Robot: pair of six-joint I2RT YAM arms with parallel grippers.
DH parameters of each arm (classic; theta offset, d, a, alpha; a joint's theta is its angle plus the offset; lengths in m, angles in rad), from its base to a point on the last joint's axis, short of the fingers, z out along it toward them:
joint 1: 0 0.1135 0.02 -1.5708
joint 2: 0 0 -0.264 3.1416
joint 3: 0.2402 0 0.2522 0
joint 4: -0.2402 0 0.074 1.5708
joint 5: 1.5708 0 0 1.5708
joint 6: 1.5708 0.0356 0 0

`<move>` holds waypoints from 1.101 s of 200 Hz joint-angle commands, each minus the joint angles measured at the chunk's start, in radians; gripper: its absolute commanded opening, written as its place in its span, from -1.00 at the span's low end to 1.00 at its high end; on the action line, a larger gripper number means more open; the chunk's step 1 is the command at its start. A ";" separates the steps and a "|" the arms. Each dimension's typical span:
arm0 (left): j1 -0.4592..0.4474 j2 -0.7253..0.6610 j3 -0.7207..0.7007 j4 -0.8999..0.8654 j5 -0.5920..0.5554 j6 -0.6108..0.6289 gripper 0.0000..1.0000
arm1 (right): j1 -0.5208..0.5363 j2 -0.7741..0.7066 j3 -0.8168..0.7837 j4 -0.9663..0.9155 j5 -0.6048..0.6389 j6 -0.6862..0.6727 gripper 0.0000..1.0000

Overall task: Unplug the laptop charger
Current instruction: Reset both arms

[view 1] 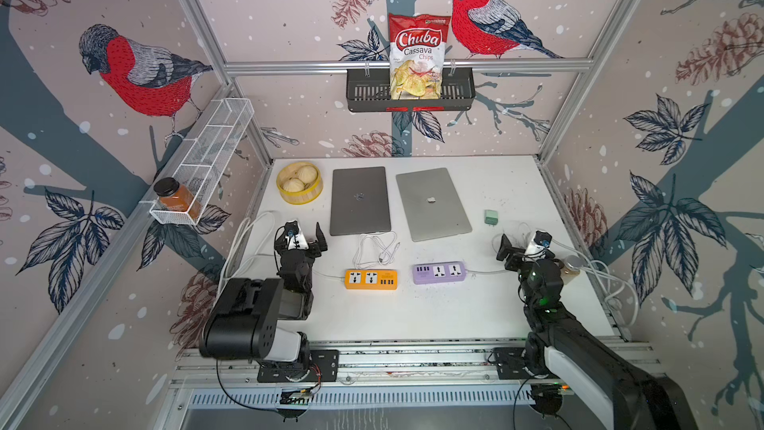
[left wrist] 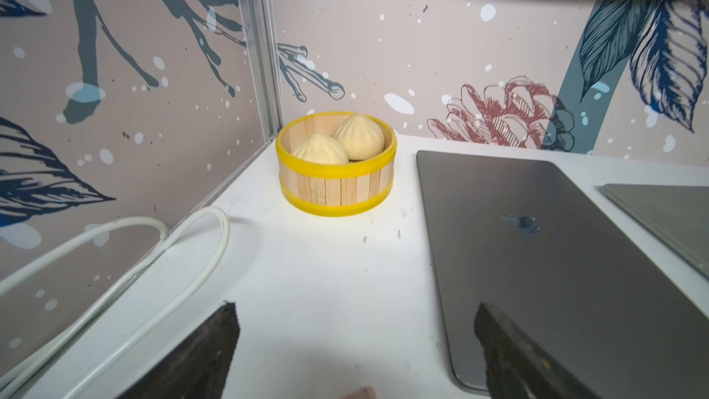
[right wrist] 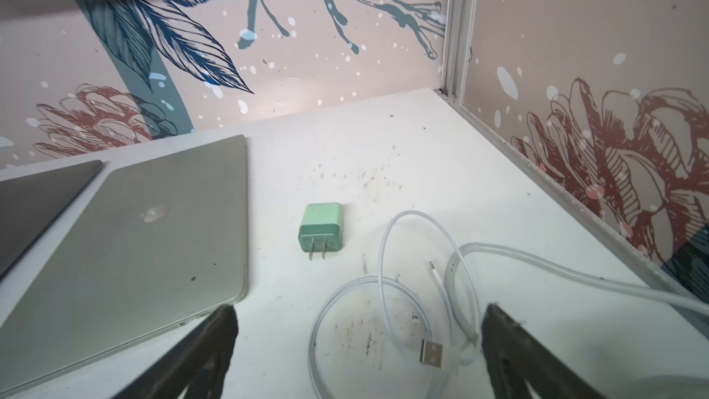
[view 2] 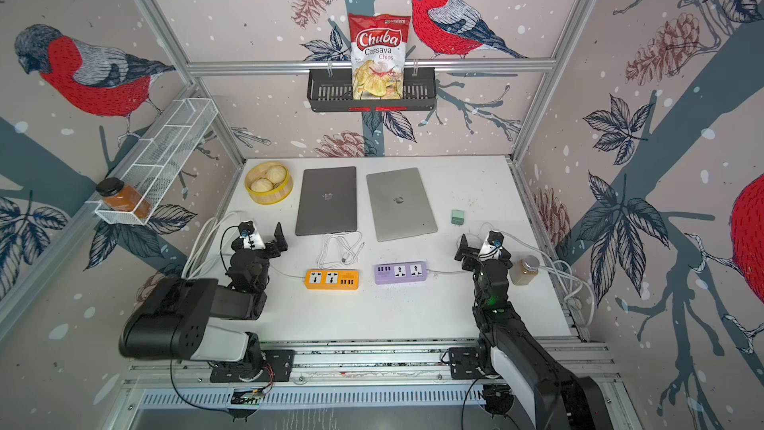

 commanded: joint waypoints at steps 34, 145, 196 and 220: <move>0.003 0.026 0.038 0.133 0.029 0.026 0.94 | -0.034 0.342 0.064 0.498 -0.064 -0.039 1.00; 0.003 0.016 0.017 0.148 0.028 0.028 0.94 | -0.050 0.287 -0.009 0.581 0.013 -0.138 1.00; 0.002 0.017 0.028 0.129 0.043 0.032 0.94 | -0.032 0.547 -0.003 0.852 -0.056 -0.188 0.99; 0.003 0.017 0.040 0.106 0.039 0.030 0.94 | -0.059 0.615 0.071 0.758 -0.014 -0.136 0.99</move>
